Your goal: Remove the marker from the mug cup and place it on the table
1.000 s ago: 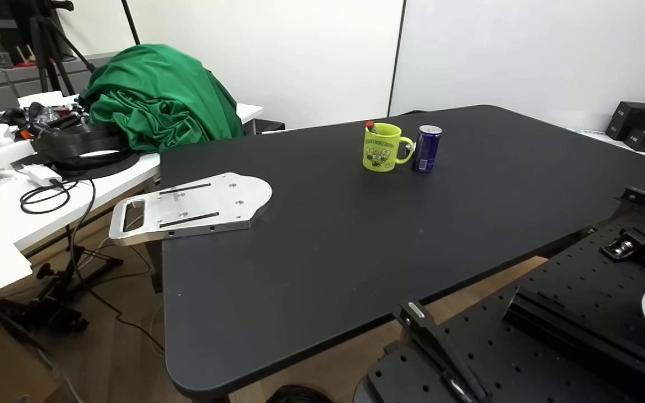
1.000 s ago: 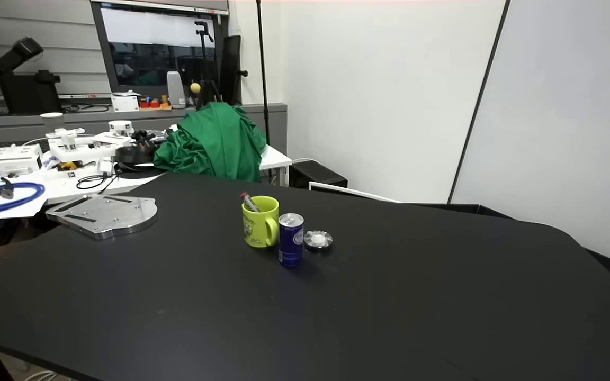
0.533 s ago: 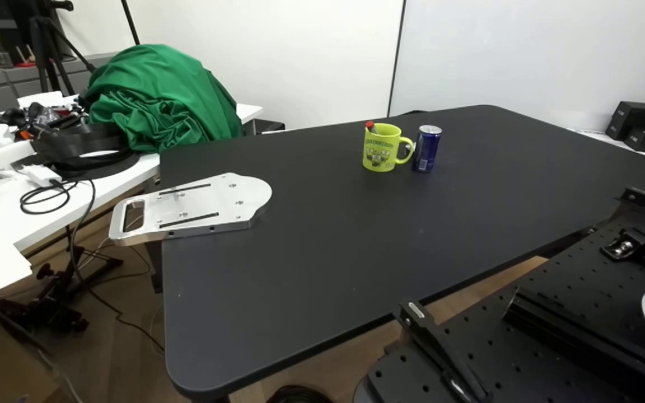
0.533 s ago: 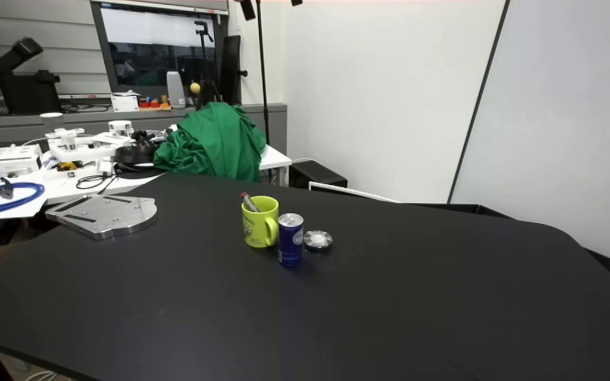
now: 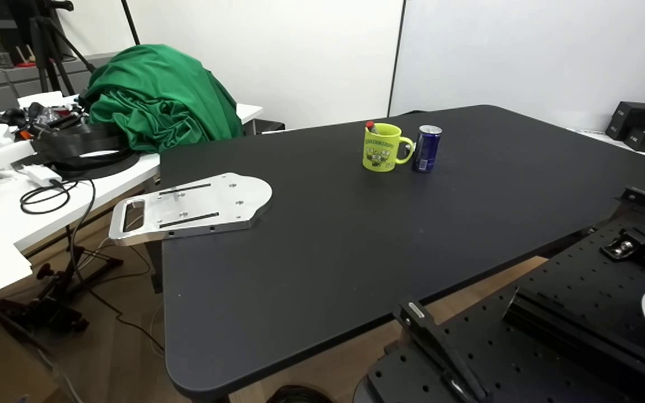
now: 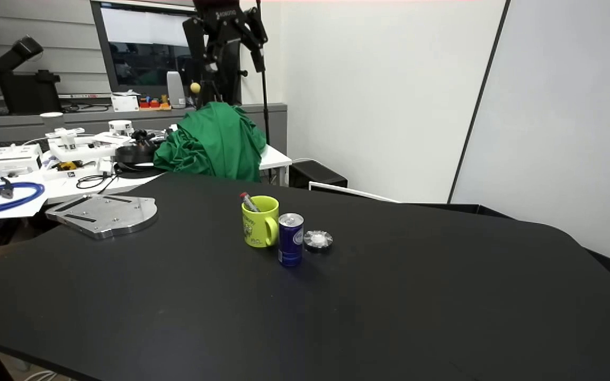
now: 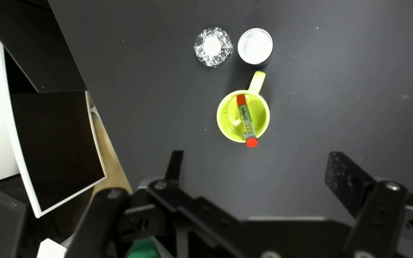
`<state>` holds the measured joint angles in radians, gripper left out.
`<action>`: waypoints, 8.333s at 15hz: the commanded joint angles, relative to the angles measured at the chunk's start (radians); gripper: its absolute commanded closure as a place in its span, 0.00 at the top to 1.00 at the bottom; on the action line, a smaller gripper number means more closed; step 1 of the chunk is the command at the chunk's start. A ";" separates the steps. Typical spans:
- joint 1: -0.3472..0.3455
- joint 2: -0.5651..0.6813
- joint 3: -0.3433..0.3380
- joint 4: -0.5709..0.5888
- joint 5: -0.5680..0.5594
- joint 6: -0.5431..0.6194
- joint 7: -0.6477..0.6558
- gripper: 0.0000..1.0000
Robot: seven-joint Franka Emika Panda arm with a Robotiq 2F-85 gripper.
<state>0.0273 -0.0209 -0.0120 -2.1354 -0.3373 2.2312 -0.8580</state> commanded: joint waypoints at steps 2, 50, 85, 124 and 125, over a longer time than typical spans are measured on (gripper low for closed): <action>0.014 0.048 0.037 -0.071 -0.085 0.106 0.102 1.00; 0.081 0.633 -0.019 0.249 -0.343 0.120 0.689 0.60; 0.090 0.646 -0.006 0.244 -0.323 0.115 0.691 0.22; -0.092 0.547 -0.079 0.530 -0.192 -0.411 0.479 0.06; -0.111 0.568 -0.089 0.532 -0.191 -0.408 0.478 0.06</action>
<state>-0.0443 0.4891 -0.0791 -1.6439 -0.5231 1.8291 -0.3703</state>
